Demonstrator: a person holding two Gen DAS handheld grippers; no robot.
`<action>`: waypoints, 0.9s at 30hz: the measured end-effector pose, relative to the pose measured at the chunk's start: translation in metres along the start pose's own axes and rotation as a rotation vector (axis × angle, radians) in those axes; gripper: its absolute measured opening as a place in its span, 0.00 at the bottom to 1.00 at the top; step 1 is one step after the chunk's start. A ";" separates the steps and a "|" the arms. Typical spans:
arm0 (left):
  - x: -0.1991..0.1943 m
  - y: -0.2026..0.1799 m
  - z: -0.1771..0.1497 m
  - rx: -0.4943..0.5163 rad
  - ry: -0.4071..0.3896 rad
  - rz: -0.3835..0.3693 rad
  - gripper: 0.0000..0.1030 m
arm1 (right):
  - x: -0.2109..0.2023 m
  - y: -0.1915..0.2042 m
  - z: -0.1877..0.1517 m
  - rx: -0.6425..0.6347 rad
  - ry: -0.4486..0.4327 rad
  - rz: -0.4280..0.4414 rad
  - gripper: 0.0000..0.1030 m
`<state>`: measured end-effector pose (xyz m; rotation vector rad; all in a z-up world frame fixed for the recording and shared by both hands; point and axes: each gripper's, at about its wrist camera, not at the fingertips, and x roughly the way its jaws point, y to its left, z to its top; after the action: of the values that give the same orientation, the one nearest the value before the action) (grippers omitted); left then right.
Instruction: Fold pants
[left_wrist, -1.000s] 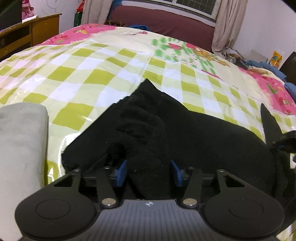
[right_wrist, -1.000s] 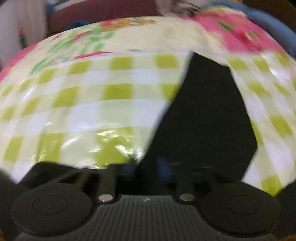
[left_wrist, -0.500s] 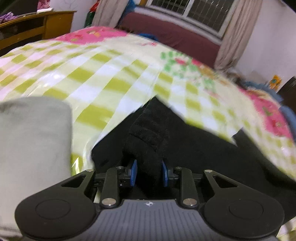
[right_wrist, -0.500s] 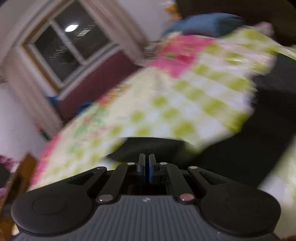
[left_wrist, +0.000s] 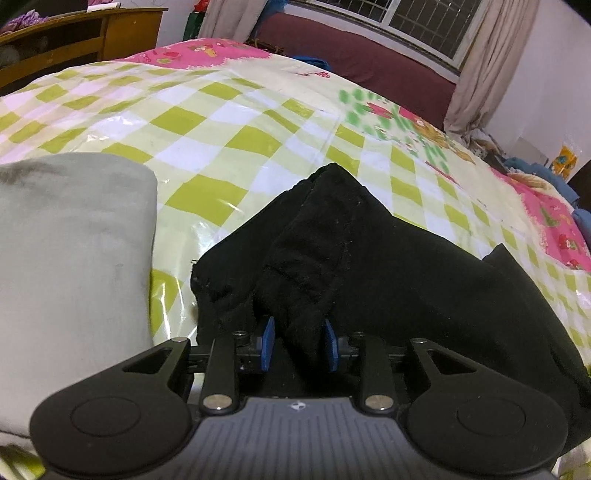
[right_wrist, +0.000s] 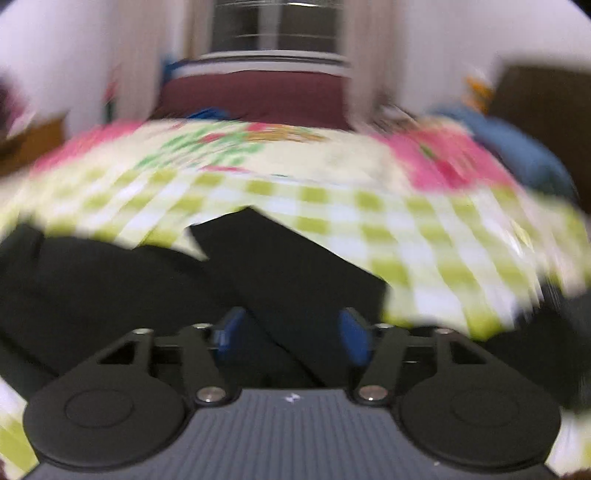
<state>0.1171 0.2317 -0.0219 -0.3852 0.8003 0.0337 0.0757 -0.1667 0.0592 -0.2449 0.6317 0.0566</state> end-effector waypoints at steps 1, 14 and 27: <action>0.000 0.000 0.001 0.003 -0.001 -0.001 0.45 | 0.013 0.011 0.002 -0.058 0.010 -0.013 0.57; 0.007 -0.007 0.012 0.032 0.001 0.010 0.42 | 0.083 -0.046 0.037 0.223 0.104 -0.066 0.04; 0.007 -0.021 -0.002 0.078 0.020 0.062 0.41 | -0.029 -0.209 -0.109 0.993 0.161 -0.272 0.05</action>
<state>0.1242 0.2108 -0.0206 -0.2878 0.8304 0.0565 0.0162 -0.3950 0.0354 0.6323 0.7122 -0.5359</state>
